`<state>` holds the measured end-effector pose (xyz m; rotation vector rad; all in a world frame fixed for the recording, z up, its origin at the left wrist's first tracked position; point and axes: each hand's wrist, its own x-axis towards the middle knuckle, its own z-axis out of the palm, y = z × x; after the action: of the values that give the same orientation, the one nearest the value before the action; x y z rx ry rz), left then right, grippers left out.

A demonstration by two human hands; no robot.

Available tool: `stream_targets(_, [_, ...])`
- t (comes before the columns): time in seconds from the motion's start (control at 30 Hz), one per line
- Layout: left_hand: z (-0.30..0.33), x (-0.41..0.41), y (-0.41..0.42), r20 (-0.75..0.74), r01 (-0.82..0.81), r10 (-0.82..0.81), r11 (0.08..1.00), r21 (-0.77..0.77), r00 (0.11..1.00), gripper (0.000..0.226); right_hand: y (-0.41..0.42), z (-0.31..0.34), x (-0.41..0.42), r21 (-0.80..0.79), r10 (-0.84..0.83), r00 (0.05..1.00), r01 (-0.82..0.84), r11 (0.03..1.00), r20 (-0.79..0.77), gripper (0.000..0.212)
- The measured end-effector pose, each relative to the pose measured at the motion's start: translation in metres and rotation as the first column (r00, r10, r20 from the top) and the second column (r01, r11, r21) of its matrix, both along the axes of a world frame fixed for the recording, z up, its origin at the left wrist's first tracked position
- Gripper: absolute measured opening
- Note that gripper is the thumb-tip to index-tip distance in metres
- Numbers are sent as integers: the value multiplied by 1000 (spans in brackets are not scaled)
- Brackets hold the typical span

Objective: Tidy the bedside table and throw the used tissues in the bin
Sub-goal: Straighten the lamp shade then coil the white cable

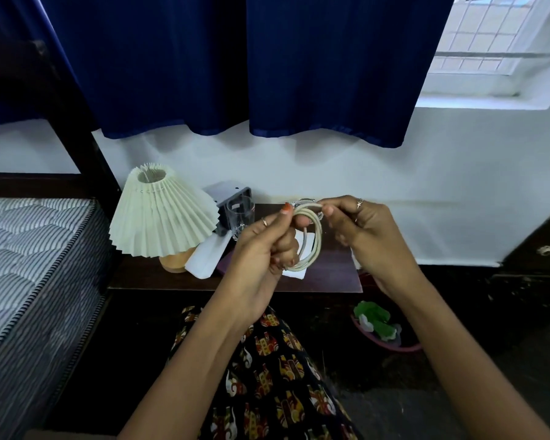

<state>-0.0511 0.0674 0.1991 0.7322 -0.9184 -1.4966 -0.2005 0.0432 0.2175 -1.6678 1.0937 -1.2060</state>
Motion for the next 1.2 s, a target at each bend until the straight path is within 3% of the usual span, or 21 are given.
stream_targets(0.2, [-3,-4,-6,-371,74,-29,991,107,928,29,7,-24,7,135,-1,1000,0,991,8,23])
stream_targets(0.3, [-8,-6,-6,-436,84,-11,985,148,900,28,9,-26,10,217,-9,1000,2,976,28,21])
stream_targets(0.5, [-21,-7,-6,-480,93,47,960,263,876,34,17,-31,15,450,-46,941,-117,885,334,18])
stream_targets(0.6, [-22,-9,-4,-378,31,93,951,309,921,34,18,-33,16,510,-90,909,-144,848,407,19])
stream_targets(0.73, [-25,-10,-6,-123,-110,161,933,343,979,33,20,-32,18,571,-175,848,-171,803,501,30])
stream_targets(0.87, [-23,-12,-8,155,-247,211,928,277,965,39,22,-28,22,581,-202,794,-220,784,573,26])
stream_targets(0.93, [-24,-14,-8,305,-319,254,929,188,918,41,24,-29,24,581,-216,787,-212,786,578,28])
stream_targets(1.03, [-25,-13,-10,546,-405,342,914,-5,765,37,30,-30,30,565,-154,819,-233,792,553,41])
stream_targets(1.2, [-27,-14,-6,729,-417,485,860,-295,483,30,35,-40,48,514,-202,857,-82,854,473,18])
